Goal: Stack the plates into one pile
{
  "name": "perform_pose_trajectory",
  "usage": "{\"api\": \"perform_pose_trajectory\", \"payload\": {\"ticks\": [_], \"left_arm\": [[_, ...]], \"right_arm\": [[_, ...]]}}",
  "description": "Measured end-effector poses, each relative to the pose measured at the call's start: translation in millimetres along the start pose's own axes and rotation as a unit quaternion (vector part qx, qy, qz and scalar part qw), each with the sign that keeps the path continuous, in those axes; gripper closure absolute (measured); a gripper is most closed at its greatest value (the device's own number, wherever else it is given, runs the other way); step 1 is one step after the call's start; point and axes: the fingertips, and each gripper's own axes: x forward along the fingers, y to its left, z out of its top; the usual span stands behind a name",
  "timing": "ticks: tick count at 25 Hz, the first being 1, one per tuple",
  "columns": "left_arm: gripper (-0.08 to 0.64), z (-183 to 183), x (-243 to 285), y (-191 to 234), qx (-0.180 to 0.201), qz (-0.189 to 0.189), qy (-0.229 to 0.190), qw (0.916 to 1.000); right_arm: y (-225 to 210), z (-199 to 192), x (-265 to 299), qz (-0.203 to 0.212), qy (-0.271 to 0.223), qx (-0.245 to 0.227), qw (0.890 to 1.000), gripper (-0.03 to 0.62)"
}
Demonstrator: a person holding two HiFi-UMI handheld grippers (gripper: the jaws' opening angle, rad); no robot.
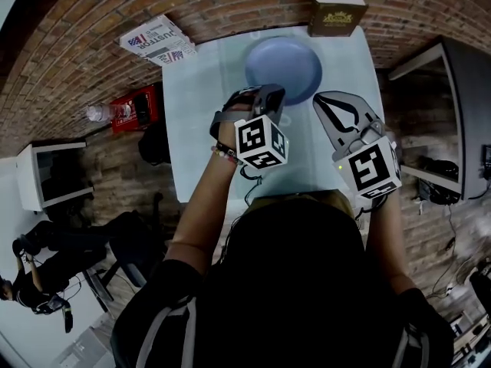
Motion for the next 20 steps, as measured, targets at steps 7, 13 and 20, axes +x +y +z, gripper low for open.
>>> {"api": "perform_pose_trajectory", "payload": {"ticks": [7,13,20], "left_arm": [[0.538,36.3,-53.2,24.6,-0.023,0.046,-0.077,0.9957],[0.538,61.4,-99.0,46.5,-0.053,0.082,-0.14,0.9853],[0.538,69.5,-141.3,61.5,-0.072,0.118,-0.174,0.9751]], "right_arm": [[10.0,14.1,-1.9,0.011,-0.012,-0.014,1.0,0.557],[12.9,25.2,-3.9,0.019,-0.024,-0.022,0.999,0.557],[12.7,36.4,-3.2,0.015,-0.039,-0.03,0.999,0.557]]}}
